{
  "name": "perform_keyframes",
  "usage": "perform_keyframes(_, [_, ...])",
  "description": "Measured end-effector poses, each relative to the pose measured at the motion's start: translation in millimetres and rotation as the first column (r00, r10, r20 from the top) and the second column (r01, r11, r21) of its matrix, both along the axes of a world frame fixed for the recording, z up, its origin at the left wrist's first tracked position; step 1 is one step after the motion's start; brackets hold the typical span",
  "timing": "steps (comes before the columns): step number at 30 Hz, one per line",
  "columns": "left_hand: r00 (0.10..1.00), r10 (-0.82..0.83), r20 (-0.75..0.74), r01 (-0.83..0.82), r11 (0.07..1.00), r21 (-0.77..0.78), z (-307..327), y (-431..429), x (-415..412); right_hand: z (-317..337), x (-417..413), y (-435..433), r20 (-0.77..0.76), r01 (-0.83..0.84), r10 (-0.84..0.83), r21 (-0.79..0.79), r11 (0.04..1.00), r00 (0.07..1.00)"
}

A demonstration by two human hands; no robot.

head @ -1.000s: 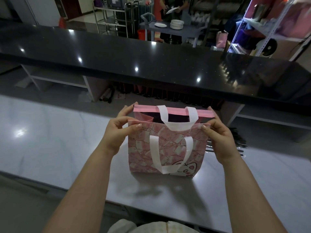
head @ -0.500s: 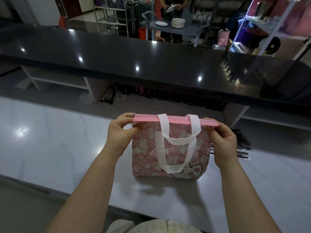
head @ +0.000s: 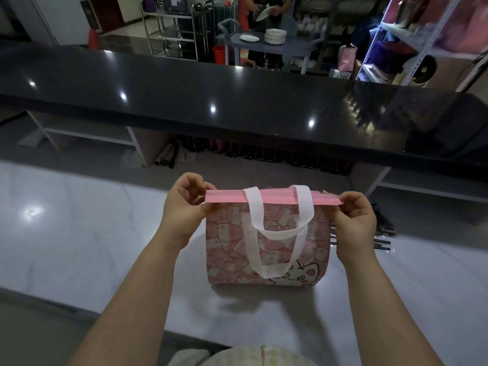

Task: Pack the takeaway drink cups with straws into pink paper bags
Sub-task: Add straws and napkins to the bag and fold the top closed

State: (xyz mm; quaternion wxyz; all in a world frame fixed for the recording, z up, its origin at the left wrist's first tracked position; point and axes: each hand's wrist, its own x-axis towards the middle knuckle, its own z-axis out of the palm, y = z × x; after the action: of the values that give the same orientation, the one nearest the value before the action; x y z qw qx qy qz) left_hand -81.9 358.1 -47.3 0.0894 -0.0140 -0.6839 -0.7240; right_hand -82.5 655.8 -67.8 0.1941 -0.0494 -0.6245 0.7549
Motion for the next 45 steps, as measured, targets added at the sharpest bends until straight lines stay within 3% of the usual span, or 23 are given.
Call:
perform_keyframes(9, [0.997,-0.064,-0.045,0.058,0.992,-0.11,7,0,1,9,3,5,-0.079,-0.126,0.161,0.337,0.933,0.984])
perform_keyframes(14, [0.994,-0.034,-0.108,0.002,0.96,-0.279,10,-9,0,7,1,13,-0.111,-0.135,0.228,0.538,0.832,0.967])
perform_keyframes(18, [0.988,-0.031,-0.152,-0.036,0.907,-0.42,12,-11,1,5,-3,17,-0.126,-0.112,0.22,0.564,0.818,0.967])
perform_keyframes(23, [0.987,-0.041,-0.157,-0.056,0.824,-0.564,13,-22,5,12,-1,24,-0.035,-0.172,0.234,0.575,0.8,0.972])
perform_keyframes(28, [0.964,0.037,-0.265,-0.177,0.828,-0.532,12,-12,7,37,3,35,0.217,-0.368,0.303,0.66,0.655,0.928])
perform_keyframes(32, [0.965,0.045,-0.259,-0.182,0.825,-0.534,11,0,4,35,3,20,0.13,-0.228,0.194,0.709,0.667,0.972])
perform_keyframes(38, [0.929,-0.035,-0.368,-0.25,0.675,-0.695,18,4,1,32,-1,1,0.038,-0.064,0.059,0.846,0.529,0.998])
perform_keyframes(45, [0.892,0.027,-0.452,-0.386,0.567,-0.728,25,-1,2,45,-3,-3,-0.065,0.004,0.097,0.851,0.526,0.993])
